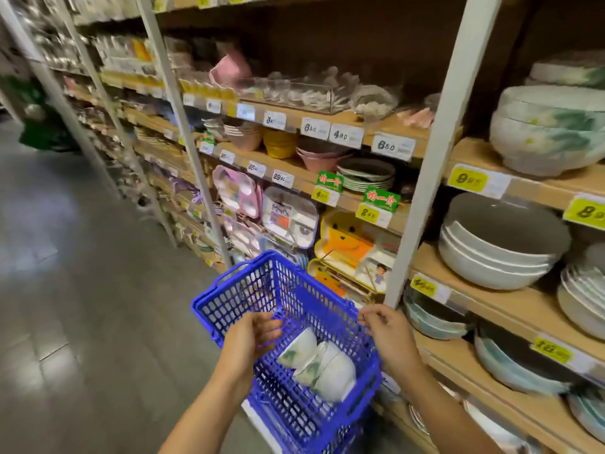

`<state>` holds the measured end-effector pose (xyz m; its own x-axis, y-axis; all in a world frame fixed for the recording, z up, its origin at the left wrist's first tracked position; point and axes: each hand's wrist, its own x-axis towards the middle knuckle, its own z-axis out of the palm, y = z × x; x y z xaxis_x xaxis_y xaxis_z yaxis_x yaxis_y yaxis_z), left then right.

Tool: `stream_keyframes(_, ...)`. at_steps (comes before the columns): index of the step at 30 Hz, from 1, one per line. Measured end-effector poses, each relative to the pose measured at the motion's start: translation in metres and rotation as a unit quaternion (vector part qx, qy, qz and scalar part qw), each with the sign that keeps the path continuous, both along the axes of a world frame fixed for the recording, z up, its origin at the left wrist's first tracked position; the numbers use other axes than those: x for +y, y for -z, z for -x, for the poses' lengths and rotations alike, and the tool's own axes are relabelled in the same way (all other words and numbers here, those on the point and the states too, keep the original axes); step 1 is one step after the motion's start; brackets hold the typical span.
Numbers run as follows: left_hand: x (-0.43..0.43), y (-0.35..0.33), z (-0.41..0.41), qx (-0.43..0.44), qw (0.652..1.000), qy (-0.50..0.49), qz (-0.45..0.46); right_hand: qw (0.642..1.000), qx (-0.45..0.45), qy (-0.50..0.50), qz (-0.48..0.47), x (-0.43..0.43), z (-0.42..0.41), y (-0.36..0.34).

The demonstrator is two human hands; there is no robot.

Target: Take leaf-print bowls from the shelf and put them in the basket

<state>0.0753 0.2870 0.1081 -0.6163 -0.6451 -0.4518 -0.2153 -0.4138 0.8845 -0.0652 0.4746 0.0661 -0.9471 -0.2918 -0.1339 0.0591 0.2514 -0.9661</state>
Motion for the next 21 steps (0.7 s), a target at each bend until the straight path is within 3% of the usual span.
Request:
stream_keyframes(7, -0.025, 0.065, 0.024, -0.082, 0.987, -0.04, -0.133, 0.98, -0.037, -0.101, -0.166, -0.062, 0.023, 0.067)
stream_keyframes(14, -0.042, 0.125, 0.067, -0.166, 0.969, -0.082, -0.163, 0.948, -0.152, -0.145, -0.237, -0.12, 0.058, 0.123)
stream_keyframes(21, -0.048, 0.198, 0.124, -0.216, 0.94, -0.143, -0.223, 0.898, -0.184, -0.207, -0.342, -0.171, 0.11, 0.183)
